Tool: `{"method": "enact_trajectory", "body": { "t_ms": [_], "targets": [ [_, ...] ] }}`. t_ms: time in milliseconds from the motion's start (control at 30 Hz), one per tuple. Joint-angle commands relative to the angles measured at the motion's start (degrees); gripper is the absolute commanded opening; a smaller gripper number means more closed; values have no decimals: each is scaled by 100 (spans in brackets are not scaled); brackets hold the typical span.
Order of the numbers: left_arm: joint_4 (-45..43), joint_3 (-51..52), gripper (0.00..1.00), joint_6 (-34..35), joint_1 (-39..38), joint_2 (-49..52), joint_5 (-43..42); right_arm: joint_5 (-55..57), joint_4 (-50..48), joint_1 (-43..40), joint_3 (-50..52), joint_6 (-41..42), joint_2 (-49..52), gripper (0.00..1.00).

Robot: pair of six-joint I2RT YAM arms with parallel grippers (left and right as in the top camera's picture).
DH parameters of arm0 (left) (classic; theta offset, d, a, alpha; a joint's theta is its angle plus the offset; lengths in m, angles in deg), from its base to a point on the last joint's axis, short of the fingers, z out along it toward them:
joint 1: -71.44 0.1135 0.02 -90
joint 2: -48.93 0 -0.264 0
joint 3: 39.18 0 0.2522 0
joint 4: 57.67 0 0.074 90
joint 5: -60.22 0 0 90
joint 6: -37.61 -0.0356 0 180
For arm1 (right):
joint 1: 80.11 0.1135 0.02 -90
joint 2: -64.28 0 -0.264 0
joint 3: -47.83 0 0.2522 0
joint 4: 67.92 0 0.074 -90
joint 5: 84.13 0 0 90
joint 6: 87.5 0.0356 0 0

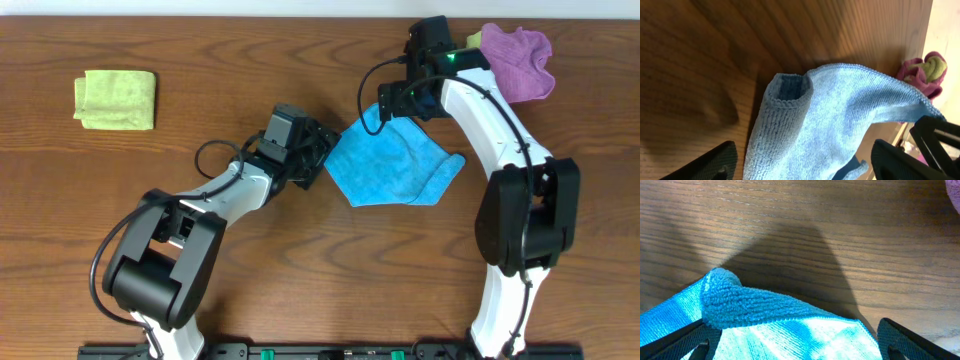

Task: Fold the cloth
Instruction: 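Grasp the left corner with the left gripper, right gripper the top corner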

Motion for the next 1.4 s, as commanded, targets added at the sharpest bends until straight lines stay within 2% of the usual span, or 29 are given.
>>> {"method": "enact_trajectory", "body": {
  "t_ms": [0,400,500,600,733,767,1067,1367],
  "targets": [
    [-116,20,85,17,-155,37,382,-52,44,48,-92,44,57,99],
    [-214,20,79,17,-284,378,654,-361,127,83,-94,66,55,99],
    [-348,20,75,17,-284,511,632,-389,192,83,-94,63,55,99],
    [-507,20,59,17,-284,588,634,-387,256,83,-96,63,55,99],
    [-745,17,13,17,-284,638,647,-387,278,81,-116,66,28,98],
    [-767,17,6,20,-282,638,695,-387,275,79,-120,66,7,98],
    [-872,-125,6,13,74,638,938,-647,334,68,-387,105,-573,99],
    [-846,-662,5,-496,879,636,619,-647,962,83,-387,11,-673,99]
  ]
}}
